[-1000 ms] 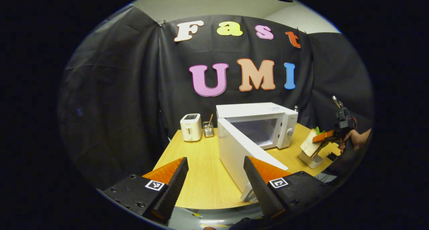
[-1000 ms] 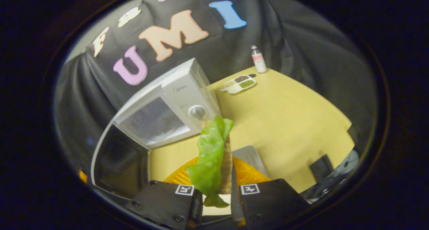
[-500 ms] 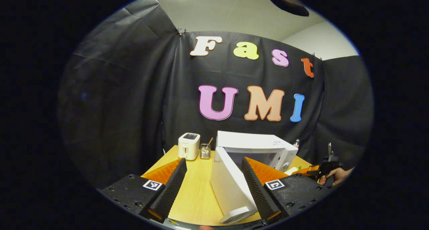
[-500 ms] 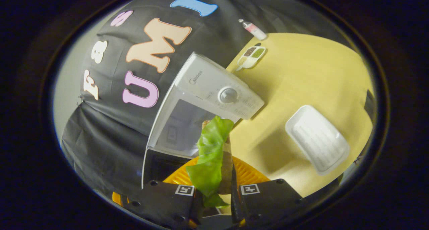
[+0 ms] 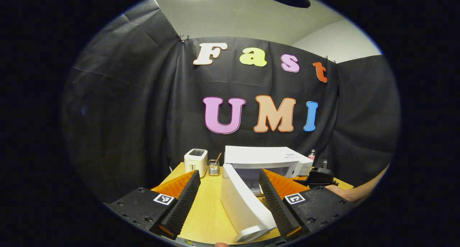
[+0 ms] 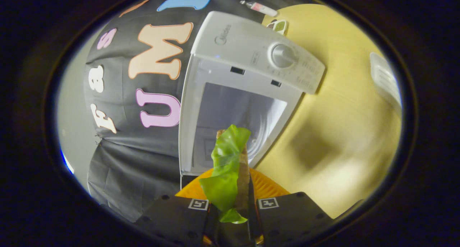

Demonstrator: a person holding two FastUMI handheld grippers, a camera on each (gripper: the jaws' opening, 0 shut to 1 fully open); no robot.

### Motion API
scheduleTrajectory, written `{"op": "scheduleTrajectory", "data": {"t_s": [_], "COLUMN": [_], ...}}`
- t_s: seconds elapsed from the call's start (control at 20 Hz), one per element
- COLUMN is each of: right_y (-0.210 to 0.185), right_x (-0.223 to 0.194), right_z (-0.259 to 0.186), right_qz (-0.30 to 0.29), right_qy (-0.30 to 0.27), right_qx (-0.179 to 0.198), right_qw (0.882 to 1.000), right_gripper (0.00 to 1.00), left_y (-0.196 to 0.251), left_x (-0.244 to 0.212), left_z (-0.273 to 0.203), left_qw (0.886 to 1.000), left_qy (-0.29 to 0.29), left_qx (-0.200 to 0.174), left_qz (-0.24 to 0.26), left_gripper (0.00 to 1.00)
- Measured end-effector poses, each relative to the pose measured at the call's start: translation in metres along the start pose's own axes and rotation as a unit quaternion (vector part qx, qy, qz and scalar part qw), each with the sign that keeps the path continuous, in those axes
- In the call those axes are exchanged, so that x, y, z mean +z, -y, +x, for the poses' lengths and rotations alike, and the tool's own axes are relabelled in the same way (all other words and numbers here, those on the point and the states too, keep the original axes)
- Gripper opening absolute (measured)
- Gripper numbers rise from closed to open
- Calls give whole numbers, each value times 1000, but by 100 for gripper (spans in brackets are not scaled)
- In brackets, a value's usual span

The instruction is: Open the microwave oven with the left hand, put the food in, and close the microwave oven.

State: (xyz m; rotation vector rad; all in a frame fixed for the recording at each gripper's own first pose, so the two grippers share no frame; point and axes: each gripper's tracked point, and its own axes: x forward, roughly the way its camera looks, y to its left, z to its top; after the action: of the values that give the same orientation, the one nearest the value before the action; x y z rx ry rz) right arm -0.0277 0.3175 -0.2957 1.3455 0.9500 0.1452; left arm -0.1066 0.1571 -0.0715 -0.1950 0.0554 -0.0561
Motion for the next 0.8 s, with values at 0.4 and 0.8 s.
{"op": "scheduleTrajectory", "data": {"t_s": [0.4,0.8], "right_y": [-3,5], "right_x": [23,42], "right_z": [78,134], "right_qz": [63,66], "right_qy": [98,177], "right_qx": [-4,-27], "right_qw": [993,982], "right_gripper": [35,35], "left_y": [-14,-34], "left_x": [-23,-47], "left_z": [-15,-38], "left_qw": [999,995], "left_qy": [-42,-86], "left_qx": [10,44], "left_qz": [-8,-19], "left_gripper": [94,96]}}
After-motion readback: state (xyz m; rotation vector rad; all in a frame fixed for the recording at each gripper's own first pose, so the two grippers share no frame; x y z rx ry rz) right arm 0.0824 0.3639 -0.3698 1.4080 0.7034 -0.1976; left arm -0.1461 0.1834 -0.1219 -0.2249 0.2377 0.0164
